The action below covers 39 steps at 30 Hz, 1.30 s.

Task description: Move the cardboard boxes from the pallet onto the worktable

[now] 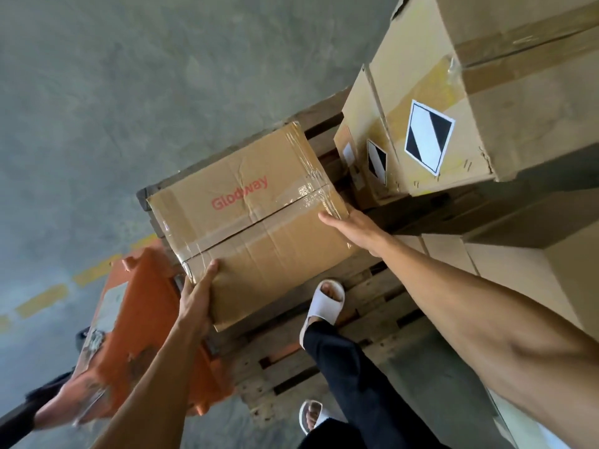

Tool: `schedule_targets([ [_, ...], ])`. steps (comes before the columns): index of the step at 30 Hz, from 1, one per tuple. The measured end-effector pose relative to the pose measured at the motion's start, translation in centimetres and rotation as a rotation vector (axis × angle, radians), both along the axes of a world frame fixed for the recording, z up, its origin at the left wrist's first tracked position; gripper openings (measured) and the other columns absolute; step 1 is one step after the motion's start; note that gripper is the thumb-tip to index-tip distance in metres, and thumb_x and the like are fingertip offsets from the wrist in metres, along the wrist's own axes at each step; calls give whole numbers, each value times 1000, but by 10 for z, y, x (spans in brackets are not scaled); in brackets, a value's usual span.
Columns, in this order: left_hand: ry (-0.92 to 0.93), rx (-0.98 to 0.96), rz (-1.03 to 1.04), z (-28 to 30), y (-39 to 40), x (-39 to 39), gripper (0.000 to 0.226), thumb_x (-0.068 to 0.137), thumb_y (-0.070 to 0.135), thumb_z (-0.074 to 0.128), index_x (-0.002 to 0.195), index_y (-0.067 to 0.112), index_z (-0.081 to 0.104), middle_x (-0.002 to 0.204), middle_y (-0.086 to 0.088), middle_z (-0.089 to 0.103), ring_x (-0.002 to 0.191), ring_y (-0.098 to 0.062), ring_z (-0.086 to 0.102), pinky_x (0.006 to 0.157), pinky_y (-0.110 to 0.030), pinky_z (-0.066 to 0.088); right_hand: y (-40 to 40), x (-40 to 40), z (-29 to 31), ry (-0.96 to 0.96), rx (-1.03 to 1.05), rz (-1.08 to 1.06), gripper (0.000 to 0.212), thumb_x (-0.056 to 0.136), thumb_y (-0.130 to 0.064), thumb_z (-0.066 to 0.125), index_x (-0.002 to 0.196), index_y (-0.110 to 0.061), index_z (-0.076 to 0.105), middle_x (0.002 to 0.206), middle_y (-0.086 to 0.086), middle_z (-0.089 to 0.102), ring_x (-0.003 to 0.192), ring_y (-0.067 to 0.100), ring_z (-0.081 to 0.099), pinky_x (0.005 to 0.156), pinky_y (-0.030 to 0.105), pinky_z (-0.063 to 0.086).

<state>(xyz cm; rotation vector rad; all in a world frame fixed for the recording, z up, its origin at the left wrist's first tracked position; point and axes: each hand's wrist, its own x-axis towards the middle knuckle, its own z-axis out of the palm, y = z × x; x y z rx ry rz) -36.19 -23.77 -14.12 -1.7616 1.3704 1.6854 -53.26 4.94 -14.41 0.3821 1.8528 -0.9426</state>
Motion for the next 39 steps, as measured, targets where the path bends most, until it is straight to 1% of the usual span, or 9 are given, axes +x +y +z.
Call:
schedule_targets([
  [7, 127, -50, -123, 106, 0, 35, 23, 85, 46, 74, 100, 41, 56, 116, -5, 61, 96, -25, 62, 85, -55, 58, 11, 50, 105, 97, -7, -44, 70, 78, -77, 60, 136, -37, 56, 123, -9, 62, 121, 17, 55, 103, 34, 42],
  [10, 211, -49, -202, 161, -8, 37, 64, 67, 56, 85, 122, 36, 59, 119, -3, 67, 99, -22, 66, 73, -44, 60, 17, 76, 154, 139, 0, -169, 98, 60, -92, 60, 138, -33, 53, 131, -6, 62, 125, 19, 55, 106, 43, 44],
  [12, 268, -67, -295, 204, -15, 37, 88, 51, 67, 87, 130, 41, 58, 123, -2, 66, 106, -25, 66, 75, -43, 60, 23, 100, 202, 208, -33, -248, 90, 68, -86, 62, 140, -32, 52, 130, -8, 61, 122, 18, 55, 103, 38, 44],
  [18, 408, -81, -433, 294, -12, 34, 47, 78, 45, 79, 122, 37, 65, 111, 0, 71, 104, -25, 66, 82, -39, 55, 41, 159, 285, 302, -100, -505, 84, 79, -69, 66, 145, -26, 36, 132, -1, 56, 119, 23, 52, 101, 41, 40],
  [23, 530, -73, -563, 343, 5, 45, 61, 65, 58, 81, 121, 40, 65, 120, -1, 70, 103, -23, 65, 77, -39, 57, 67, 196, 339, 411, -173, -655, 91, 74, -71, 68, 142, -21, 34, 130, -2, 55, 126, 24, 52, 103, 41, 37],
  [27, 616, -27, -675, 367, 38, 55, 61, 74, 55, 75, 129, 33, 59, 120, -4, 68, 105, -28, 65, 67, -36, 56, 99, 236, 371, 512, -224, -704, 66, 86, -58, 67, 142, -35, 41, 133, -15, 54, 130, 13, 48, 107, 34, 36],
  [31, 702, 1, -798, 380, 82, 70, 34, 92, 45, 65, 121, 27, 62, 113, -7, 68, 95, -25, 64, 70, -36, 52, 136, 291, 403, 652, -242, -752, 35, 95, -32, 65, 127, -37, 51, 105, -25, 61, 99, -7, 59, 74, 8, 42],
  [36, 836, 21, -931, 382, 166, 116, 45, 92, 41, 66, 129, 17, 61, 113, -11, 69, 89, -23, 65, 70, -34, 53, 206, 397, 403, 782, -179, -881, 47, 85, -53, 71, 127, -46, 53, 123, -14, 65, 115, 13, 60, 104, 34, 44],
  [39, 918, 40, -1010, 375, 229, 168, 37, 92, 40, 67, 122, 19, 62, 105, -7, 70, 87, -22, 66, 70, -34, 53, 253, 477, 397, 877, -162, -893, 60, 81, -60, 71, 134, -40, 53, 128, -10, 64, 117, 16, 59, 102, 39, 45],
])
